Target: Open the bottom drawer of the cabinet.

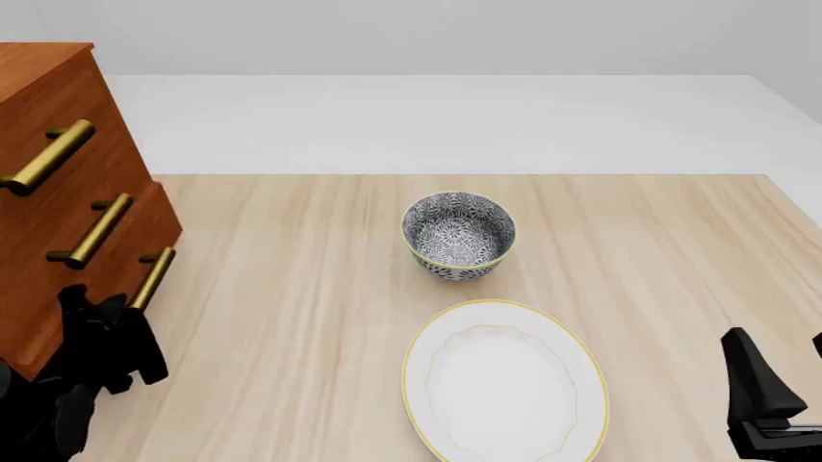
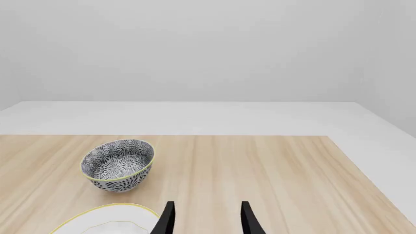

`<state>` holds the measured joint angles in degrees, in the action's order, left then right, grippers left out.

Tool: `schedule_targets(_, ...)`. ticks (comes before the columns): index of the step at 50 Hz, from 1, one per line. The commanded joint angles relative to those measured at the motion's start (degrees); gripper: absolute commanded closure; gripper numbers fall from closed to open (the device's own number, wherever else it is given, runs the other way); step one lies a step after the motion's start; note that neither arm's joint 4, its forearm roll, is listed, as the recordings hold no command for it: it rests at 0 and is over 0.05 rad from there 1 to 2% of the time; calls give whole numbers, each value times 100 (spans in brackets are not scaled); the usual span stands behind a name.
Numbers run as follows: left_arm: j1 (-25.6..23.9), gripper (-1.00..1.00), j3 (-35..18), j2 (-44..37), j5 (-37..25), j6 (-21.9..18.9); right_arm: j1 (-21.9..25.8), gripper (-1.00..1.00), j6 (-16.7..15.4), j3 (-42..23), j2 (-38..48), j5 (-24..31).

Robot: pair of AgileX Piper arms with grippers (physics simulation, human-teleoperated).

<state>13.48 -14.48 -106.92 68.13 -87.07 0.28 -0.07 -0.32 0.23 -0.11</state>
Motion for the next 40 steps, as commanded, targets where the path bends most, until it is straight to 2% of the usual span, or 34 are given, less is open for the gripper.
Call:
schedule_targets(1,-661,100,22,125,176,-8,-1,-100,-1,0,0,0)
schedule_targets(40,-1370,100,-7,276,177,184,3,-100,-2,0,0,0)
